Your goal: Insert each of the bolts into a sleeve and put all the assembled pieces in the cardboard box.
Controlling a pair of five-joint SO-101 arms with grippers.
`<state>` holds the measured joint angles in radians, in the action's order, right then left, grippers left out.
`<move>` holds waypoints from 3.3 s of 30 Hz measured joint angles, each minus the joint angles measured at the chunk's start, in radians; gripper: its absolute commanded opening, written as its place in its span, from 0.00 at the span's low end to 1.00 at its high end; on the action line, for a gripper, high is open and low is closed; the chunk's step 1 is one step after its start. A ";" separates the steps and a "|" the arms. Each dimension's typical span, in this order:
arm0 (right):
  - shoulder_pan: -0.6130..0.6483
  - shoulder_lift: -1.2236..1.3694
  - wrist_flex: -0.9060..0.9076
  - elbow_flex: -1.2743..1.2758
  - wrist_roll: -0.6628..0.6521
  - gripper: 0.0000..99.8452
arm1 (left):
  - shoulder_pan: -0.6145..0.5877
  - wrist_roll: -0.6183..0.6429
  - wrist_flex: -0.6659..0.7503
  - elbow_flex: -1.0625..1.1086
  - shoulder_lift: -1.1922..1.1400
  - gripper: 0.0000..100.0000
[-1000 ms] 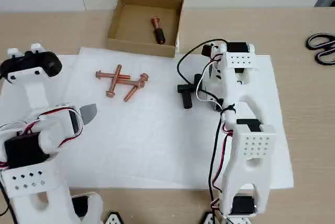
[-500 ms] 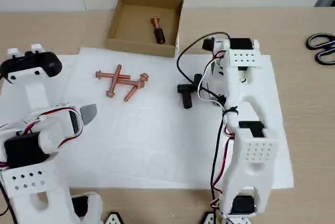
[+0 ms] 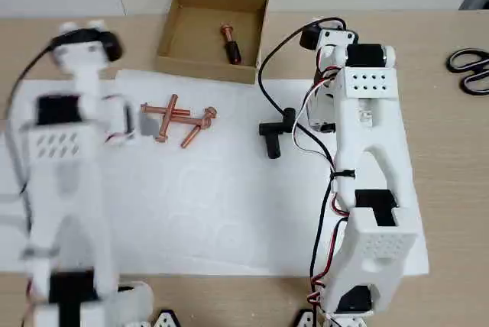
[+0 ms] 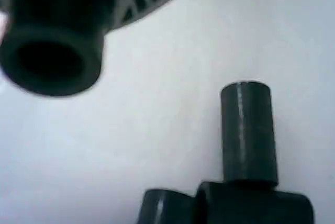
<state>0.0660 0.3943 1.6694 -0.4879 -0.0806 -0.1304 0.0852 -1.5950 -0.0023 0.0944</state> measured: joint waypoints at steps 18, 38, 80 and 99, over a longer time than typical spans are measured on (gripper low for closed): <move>0.000 0.000 0.000 0.000 0.000 0.00 | 0.064 -0.006 0.072 -0.520 -0.818 0.19; 0.002 0.000 0.000 0.000 0.000 0.00 | 0.089 -0.008 0.055 -0.620 -0.901 0.00; 0.002 0.000 0.011 0.002 0.000 0.00 | 0.149 -1.103 0.172 0.471 0.121 0.00; 0.002 0.000 0.011 0.002 0.000 0.00 | 0.147 -1.126 0.282 0.473 0.009 0.11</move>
<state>0.0675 0.3943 1.6801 -0.4864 -0.0806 0.0169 -1.0411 -1.3126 0.4703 0.1036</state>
